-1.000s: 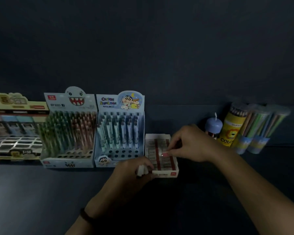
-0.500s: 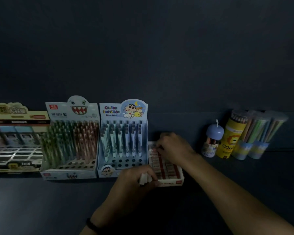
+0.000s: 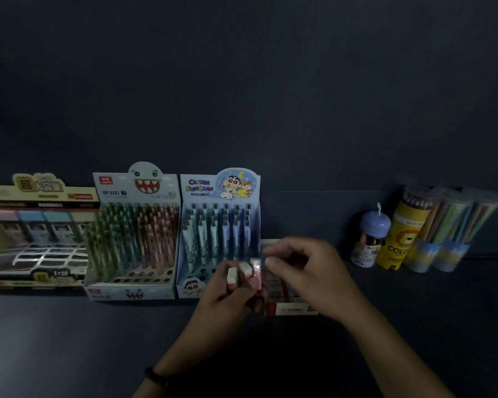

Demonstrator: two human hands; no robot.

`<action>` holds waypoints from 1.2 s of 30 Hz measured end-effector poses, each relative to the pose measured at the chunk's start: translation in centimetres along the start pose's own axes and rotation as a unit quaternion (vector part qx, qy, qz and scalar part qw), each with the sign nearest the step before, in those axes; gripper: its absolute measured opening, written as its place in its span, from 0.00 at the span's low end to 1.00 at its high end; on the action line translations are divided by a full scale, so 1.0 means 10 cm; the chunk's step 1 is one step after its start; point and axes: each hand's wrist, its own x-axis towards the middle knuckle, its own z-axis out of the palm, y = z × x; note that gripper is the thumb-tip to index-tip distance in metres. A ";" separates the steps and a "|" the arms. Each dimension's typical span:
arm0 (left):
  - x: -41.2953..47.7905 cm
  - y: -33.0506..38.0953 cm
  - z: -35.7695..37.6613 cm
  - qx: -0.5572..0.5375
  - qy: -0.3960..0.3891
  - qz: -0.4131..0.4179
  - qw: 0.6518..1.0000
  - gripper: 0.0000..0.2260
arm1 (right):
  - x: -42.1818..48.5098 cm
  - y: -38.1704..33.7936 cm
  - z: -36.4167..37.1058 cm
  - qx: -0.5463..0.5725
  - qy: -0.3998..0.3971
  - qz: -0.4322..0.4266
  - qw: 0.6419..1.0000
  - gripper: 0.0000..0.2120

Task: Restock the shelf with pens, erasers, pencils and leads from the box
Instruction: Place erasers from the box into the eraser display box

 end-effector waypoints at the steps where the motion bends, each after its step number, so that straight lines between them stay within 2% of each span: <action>1: 0.01 0.00 0.00 0.010 -0.007 0.011 1.000 0.09 | -0.04 0.03 0.03 0.016 -0.013 0.007 1.000 0.08; 3: 0.00 0.01 -0.01 0.033 -0.018 0.026 0.999 0.09 | -0.05 0.09 0.07 0.037 -0.024 0.020 0.999 0.11; 6: 0.00 0.00 -0.03 0.076 -0.033 0.045 0.996 0.03 | -0.06 0.15 0.08 0.031 -0.034 0.018 0.999 0.13; 9: 0.01 0.01 0.00 0.023 -0.018 0.017 0.999 0.06 | -0.07 0.16 0.02 0.059 -0.032 0.014 0.998 0.11; 11: 0.00 0.04 0.03 -0.042 0.011 -0.006 0.999 0.07 | -0.09 0.15 -0.02 0.117 -0.025 0.017 0.993 0.10; 15: 0.01 -0.03 -0.01 0.079 0.048 0.095 0.991 0.06 | -0.13 0.15 0.04 0.260 0.011 0.049 0.964 0.08; 18: 0.00 -0.04 0.01 0.046 0.033 0.066 0.996 0.03 | -0.13 0.15 0.10 0.302 0.017 0.065 0.951 0.10; 19: -0.01 -0.01 0.04 0.027 0.023 0.052 0.998 0.01 | -0.13 0.14 0.11 0.289 0.018 0.059 0.955 0.11; 24: -0.04 0.07 0.09 -0.006 0.001 0.032 0.999 0.09 | -0.13 0.18 0.15 0.150 -0.005 0.021 0.988 0.20; 29: -0.04 0.09 0.07 -0.004 0.019 0.034 0.999 0.10 | -0.17 0.11 0.16 0.100 0.005 0.028 0.995 0.13; 31: -0.04 0.08 0.05 0.019 0.029 0.031 0.999 0.09 | -0.17 0.11 0.14 0.067 0.008 0.008 0.998 0.14; 34: -0.07 0.05 0.03 0.109 0.027 0.048 0.993 0.03 | -0.13 0.17 0.03 0.014 0.020 -0.005 1.000 0.13; 36: -0.09 0.03 0.04 0.185 0.013 0.053 0.981 0.07 | -0.05 0.25 -0.14 -0.033 0.046 -0.005 0.998 0.09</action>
